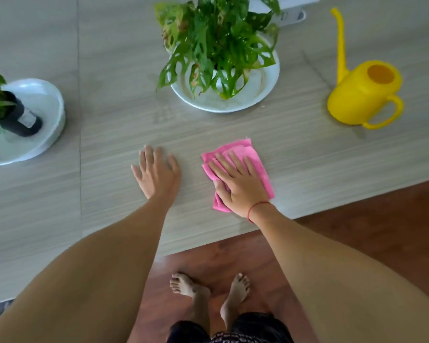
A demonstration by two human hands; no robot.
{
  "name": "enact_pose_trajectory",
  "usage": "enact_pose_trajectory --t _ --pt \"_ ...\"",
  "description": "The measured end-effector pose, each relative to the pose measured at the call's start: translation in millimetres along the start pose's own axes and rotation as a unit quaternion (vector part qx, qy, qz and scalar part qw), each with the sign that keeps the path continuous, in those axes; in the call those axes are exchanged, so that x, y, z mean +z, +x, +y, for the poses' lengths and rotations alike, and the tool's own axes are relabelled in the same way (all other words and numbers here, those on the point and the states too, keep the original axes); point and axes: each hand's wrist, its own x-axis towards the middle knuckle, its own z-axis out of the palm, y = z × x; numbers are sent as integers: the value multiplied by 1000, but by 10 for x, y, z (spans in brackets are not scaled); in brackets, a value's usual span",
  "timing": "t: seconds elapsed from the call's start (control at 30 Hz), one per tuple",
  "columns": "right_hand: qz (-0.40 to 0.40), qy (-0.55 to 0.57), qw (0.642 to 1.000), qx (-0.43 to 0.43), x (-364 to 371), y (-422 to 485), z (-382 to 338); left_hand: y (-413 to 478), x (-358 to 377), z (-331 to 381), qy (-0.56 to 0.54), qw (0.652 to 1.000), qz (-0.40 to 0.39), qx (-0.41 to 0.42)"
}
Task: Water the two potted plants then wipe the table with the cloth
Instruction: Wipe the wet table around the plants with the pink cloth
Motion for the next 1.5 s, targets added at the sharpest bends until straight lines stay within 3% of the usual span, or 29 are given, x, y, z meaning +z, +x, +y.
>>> enact_pose_trajectory --t 0.1,0.2,0.33,0.5,0.93,1.1,1.23,1.4,1.5 --pt "23 -10 998 58 -125 -200 451 111 134 286 -8 999 -35 30" --pt "51 -9 987 150 -233 -124 741 139 281 419 -6 999 -22 46" --pt "79 40 948 305 -333 415 956 132 355 436 4 999 -14 34" --pt "87 58 924 368 -424 1097 1118 274 377 475 28 999 -19 30" --pt "69 32 943 324 -439 1185 1039 603 397 629 37 998 -37 26" --pt "51 44 972 224 -262 710 505 578 372 628 39 998 -46 30" --pt "29 19 990 139 -381 583 900 582 378 633 34 998 -41 36" --pt "92 27 955 281 -410 797 1197 596 410 611 37 998 -37 37" --pt "94 23 949 301 -394 904 1184 607 420 588 39 998 -35 33"
